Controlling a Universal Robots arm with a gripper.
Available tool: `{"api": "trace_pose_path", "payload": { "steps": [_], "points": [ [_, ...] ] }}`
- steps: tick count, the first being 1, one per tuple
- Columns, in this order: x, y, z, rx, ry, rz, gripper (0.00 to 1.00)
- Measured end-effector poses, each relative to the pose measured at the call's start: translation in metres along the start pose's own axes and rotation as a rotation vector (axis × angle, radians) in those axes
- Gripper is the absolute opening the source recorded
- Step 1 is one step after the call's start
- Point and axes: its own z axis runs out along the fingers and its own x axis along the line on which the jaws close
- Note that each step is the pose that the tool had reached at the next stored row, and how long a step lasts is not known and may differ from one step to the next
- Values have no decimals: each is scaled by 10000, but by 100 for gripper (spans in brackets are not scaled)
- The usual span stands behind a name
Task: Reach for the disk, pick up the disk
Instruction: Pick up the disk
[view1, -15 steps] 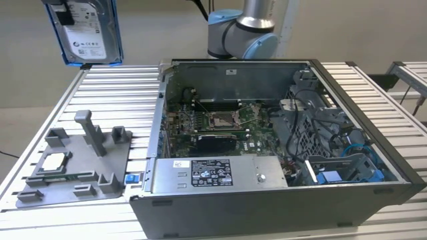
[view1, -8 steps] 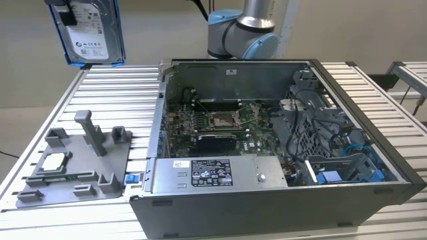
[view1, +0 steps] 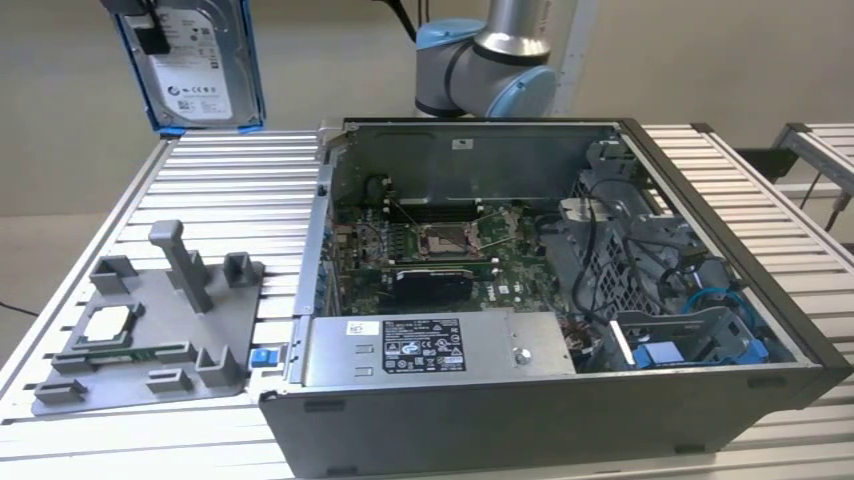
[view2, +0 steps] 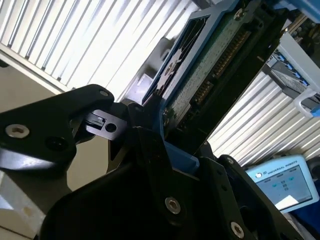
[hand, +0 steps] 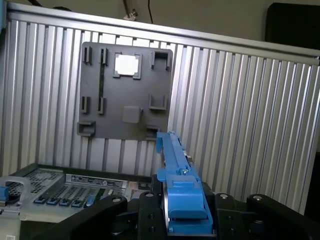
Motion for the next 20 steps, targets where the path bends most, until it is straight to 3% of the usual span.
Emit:
{"api": "trace_pose_path", "payload": {
  "steps": [10,15,20],
  "points": [
    [18,-125,64,206,-15,156,0],
    [32,-242,86,214,-26,224,0],
    [51,-424,89,215,-26,238,0]
  ]
}}
